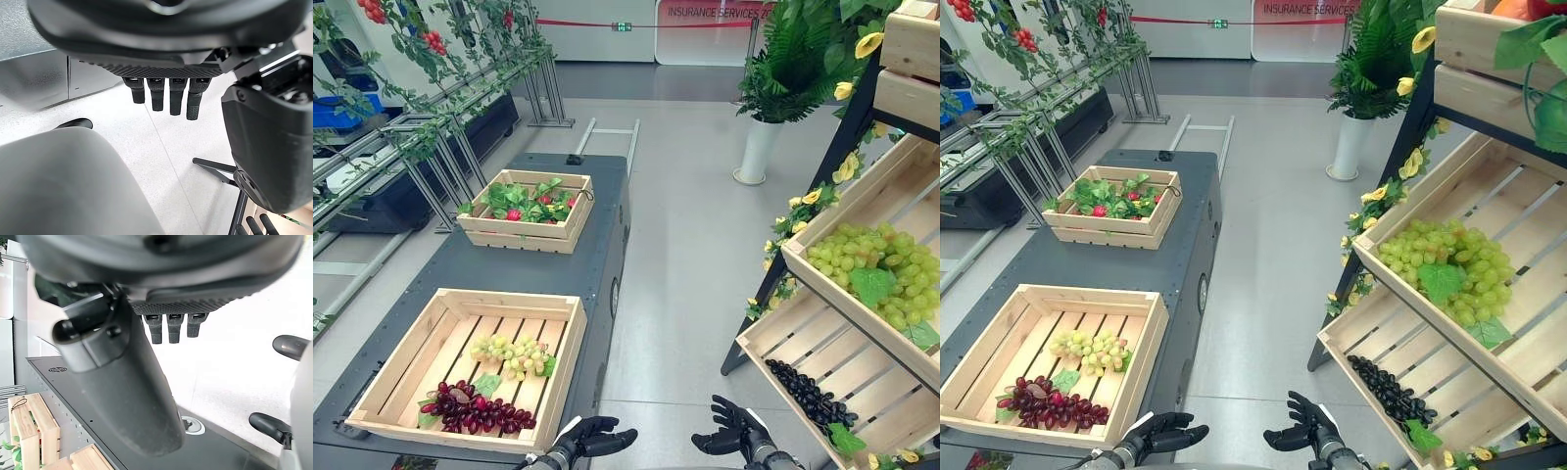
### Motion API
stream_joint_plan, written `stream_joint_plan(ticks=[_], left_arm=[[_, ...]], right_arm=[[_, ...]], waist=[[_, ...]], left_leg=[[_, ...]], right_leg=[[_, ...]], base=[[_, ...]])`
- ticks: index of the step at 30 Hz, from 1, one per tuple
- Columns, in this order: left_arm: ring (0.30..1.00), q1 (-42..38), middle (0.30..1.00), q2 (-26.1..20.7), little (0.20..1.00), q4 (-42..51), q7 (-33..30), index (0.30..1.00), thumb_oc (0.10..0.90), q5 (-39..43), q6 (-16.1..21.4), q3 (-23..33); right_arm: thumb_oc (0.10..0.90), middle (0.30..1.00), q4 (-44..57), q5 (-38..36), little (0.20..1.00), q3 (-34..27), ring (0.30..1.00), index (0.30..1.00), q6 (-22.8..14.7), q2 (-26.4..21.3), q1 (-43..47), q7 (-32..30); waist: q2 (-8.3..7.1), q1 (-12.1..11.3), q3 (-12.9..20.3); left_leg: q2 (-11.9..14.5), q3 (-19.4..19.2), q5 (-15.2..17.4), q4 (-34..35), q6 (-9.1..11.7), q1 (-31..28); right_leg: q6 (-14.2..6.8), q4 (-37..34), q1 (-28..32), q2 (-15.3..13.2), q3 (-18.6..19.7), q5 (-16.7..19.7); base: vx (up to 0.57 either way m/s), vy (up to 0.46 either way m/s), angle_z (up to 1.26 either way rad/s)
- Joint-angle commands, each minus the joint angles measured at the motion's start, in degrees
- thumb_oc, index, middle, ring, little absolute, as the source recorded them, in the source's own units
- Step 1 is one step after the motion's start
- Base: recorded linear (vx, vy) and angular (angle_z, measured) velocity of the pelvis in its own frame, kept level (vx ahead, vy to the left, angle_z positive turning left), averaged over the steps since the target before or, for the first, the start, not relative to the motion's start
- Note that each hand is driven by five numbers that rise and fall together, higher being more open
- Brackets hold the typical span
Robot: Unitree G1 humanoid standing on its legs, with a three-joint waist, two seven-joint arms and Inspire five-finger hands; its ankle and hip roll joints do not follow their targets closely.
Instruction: Pick up the fruits from the basket on one side to the basket on the other side
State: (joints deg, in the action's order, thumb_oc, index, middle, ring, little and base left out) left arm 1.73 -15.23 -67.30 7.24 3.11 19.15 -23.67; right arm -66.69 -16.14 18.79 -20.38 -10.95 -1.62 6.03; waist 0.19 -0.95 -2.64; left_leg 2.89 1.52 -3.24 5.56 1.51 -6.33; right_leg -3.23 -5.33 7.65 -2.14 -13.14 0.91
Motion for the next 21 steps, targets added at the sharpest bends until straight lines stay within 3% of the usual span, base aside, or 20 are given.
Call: stream_joint_plan(ticks=[1, 8, 12, 21], left_arm=[[0.9, -6.3, 0.9, 4.4, 0.9, -1.9, 0.1, 0.9, 0.8, 1.4, 2.5, -0.3], [0.9, -6.5, 0.9, 4.2, 0.9, -1.7, -0.2, 0.9, 0.8, 1.0, 4.5, 0.0], [0.9, -6.7, 0.9, 4.0, 0.9, -1.5, 3.4, 0.9, 0.8, 0.4, 4.0, -1.0], [0.9, -7.7, 0.9, 3.5, 0.9, -0.6, -0.6, 0.9, 0.8, -3.0, 5.8, -2.6]], right_arm=[[0.8, 0.9, 0.4, 0.2, 0.9, 0.2, 0.9, 0.9, -3.3, 0.2, 6.4, 1.0], [0.8, 0.9, 0.4, -0.6, 0.9, 0.0, 0.9, 0.9, -3.2, 0.4, 6.5, -0.2], [0.8, 0.9, 0.3, -0.8, 0.9, -0.2, 0.9, 0.9, -2.8, 0.7, 6.7, 0.4], [0.8, 0.9, 0.7, -0.9, 0.9, 0.5, 0.9, 0.9, -2.0, 1.1, 6.9, 0.1]], waist=[[-0.93, -0.3, -2.1], [-1.03, -0.6, -2.3], [-0.89, -0.6, -2.4], [-0.33, -0.5, -2.9]], left_leg=[[-5.1, -4.2, 8.5, -0.6, -2.6, -2.8], [-5.2, -4.4, 8.4, -0.6, -2.6, -2.9], [-5.2, -4.5, 8.4, -0.6, -2.6, -3.0], [-5.3, -5.0, 8.1, -0.6, -2.7, -2.9]], right_leg=[[0.0, 0.8, 2.2, 0.6, 1.5, -4.4], [-0.1, 0.9, 2.3, 0.5, 1.1, -4.3], [-0.1, 0.9, 2.3, 0.4, 1.0, -4.3], [-0.1, 1.3, 2.1, 0.2, 0.9, -4.5]], base=[[0.0, 0.0, 0.0], [0.0, 0.0, 0.0], [0.0, 0.0, 0.0], [0.0, 0.0, 0.0]])
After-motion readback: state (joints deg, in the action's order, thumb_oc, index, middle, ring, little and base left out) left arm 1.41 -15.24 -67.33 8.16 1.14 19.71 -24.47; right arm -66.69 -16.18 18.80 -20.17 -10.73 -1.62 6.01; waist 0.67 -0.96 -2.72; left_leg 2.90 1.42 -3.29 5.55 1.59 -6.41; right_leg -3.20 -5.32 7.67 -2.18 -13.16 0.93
